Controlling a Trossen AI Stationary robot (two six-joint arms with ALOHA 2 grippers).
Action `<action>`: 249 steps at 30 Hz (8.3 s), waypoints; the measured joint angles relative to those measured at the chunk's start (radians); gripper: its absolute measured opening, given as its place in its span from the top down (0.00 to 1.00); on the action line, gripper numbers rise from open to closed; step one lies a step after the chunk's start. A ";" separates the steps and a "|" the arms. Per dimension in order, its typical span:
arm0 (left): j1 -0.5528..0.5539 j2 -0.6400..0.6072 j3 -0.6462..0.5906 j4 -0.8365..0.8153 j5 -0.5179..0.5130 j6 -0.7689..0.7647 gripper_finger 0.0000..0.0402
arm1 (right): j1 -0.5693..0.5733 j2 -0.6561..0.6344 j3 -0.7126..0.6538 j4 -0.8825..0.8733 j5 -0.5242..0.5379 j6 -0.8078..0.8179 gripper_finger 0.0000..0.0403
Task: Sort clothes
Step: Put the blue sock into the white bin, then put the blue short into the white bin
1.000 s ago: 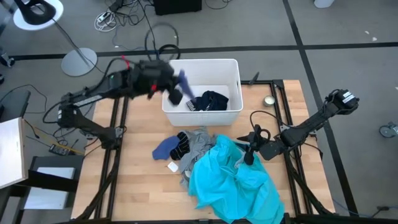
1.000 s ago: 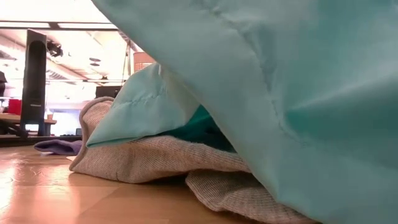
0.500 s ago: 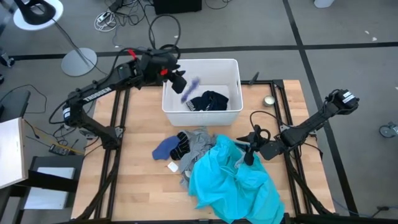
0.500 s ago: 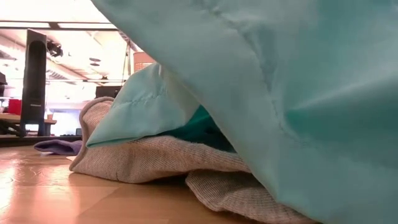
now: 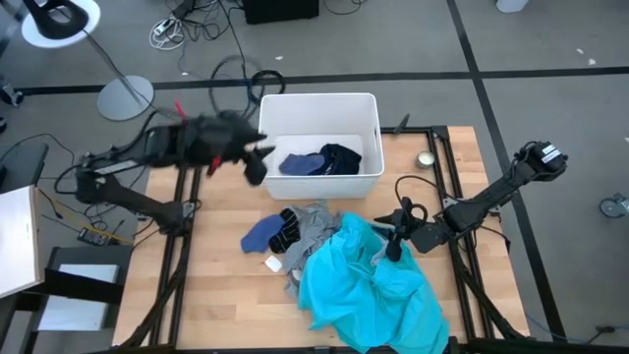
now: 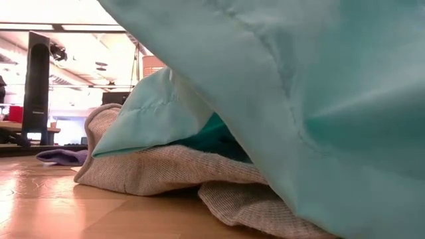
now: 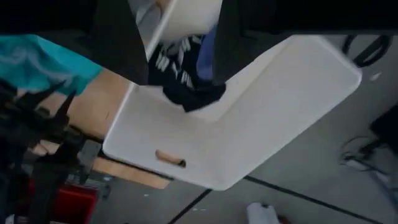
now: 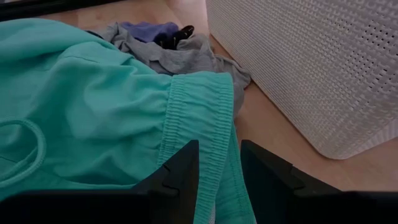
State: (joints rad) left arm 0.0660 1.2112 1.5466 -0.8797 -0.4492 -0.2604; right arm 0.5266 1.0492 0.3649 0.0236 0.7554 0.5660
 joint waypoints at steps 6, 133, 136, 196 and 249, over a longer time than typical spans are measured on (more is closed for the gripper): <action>-0.244 -0.165 -0.342 0.134 -0.245 -0.195 0.54 | 0.000 0.000 0.000 0.004 0.000 0.004 0.71; -0.273 -0.237 -0.889 0.619 -0.055 -0.203 0.66 | -0.163 0.390 0.000 0.489 -0.183 -0.074 0.25; -0.298 -0.232 -0.945 0.706 -0.067 -0.244 0.66 | -0.204 0.478 0.019 0.542 -0.247 -0.075 0.22; -0.356 -0.229 -1.291 1.158 -0.078 -0.345 0.66 | -0.817 0.777 1.992 0.294 -0.710 -1.110 0.99; -0.348 -0.229 -1.291 1.224 -0.077 -0.320 0.66 | -1.026 0.805 1.065 -0.509 -0.800 -0.574 0.50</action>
State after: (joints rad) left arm -0.2817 0.9821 0.2558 0.3439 -0.5266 -0.5807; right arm -0.4995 1.8541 1.4302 -0.4855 -0.0448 -0.0076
